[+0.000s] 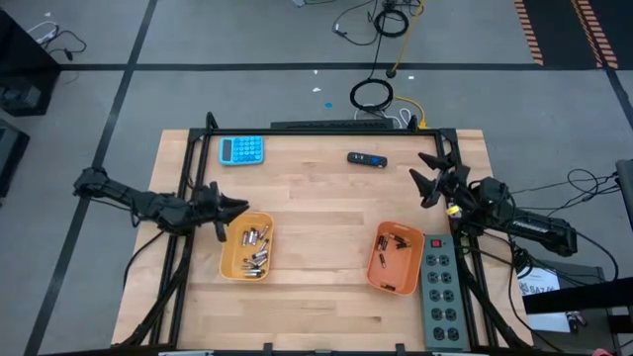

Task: Sort batteries
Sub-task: Return to Home Position

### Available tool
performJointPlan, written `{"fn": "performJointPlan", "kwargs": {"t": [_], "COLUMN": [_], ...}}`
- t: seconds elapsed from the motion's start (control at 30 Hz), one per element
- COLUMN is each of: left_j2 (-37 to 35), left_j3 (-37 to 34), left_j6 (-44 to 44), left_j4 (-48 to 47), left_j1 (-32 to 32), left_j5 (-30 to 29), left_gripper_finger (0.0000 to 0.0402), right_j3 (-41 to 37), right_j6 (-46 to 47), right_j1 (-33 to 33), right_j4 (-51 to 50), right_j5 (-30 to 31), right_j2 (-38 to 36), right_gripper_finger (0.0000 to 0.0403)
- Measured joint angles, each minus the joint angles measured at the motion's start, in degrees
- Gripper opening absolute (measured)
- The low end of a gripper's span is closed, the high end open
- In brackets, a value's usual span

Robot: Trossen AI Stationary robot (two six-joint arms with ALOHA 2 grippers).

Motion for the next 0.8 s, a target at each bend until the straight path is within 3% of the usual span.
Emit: {"fn": "performJointPlan", "kwargs": {"t": [0.4,0.7,0.8], "left_j2": [-4.81,-5.16,-5.09], "left_j3": [0.0,0.0,0.0], "left_j6": [10.33,10.22,6.1], "left_j4": [3.03,2.17,2.17], "left_j1": [0.0,0.0,0.0], "left_j5": [-0.4,-1.45,1.25], "left_gripper_finger": [0.0074,0.0074,0.0074], "right_j3": [0.0,0.0,0.0], "right_j6": [3.45,2.95,2.92], "right_j1": [0.0,0.0,0.0], "right_j4": [-0.77,-0.77,-0.77], "right_j5": [0.66,0.66,0.66], "right_j2": [0.0,0.0,0.0], "right_gripper_finger": [0.0297,0.0297,0.0297]}}
